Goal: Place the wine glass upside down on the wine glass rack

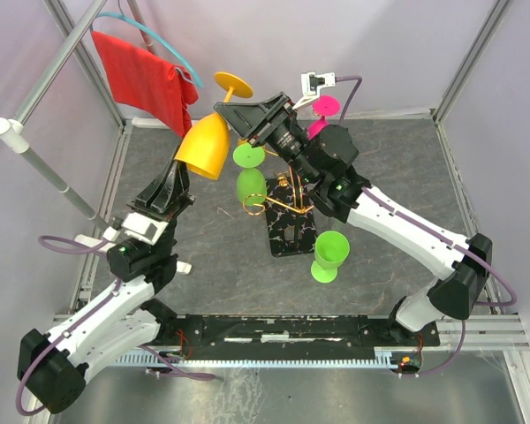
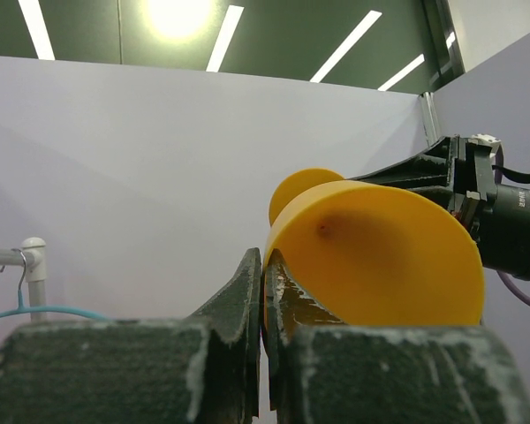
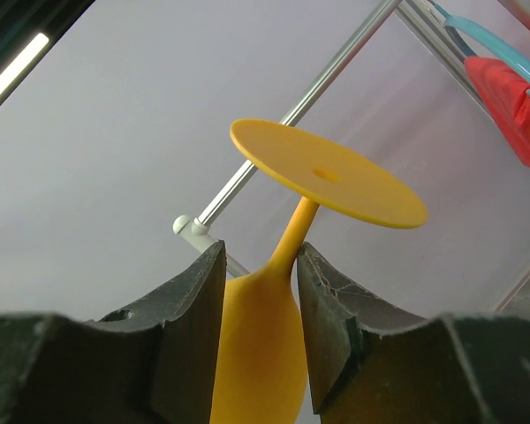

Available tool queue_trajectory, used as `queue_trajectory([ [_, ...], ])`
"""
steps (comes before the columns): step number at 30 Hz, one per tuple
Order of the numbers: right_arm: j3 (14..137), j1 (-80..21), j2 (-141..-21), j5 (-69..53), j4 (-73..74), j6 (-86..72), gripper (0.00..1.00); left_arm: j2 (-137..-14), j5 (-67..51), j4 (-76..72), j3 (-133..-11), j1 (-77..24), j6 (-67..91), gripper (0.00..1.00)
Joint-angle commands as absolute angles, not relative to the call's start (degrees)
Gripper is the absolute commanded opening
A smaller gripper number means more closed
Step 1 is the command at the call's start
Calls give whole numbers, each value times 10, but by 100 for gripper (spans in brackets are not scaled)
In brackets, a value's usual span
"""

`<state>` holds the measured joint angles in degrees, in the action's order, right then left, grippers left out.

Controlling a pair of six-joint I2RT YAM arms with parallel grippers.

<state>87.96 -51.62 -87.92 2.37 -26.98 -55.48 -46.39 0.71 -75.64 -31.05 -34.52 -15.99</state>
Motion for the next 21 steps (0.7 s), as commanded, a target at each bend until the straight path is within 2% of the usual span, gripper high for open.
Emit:
queue_trajectory([
  [1,903,-512,-877,17,-303,-556,45,-455,-5,-796,-308,-347,-150,6],
  [21,896,-508,-876,4,-307,-560,39,-488,0,-810,-323,-347,-149,7],
])
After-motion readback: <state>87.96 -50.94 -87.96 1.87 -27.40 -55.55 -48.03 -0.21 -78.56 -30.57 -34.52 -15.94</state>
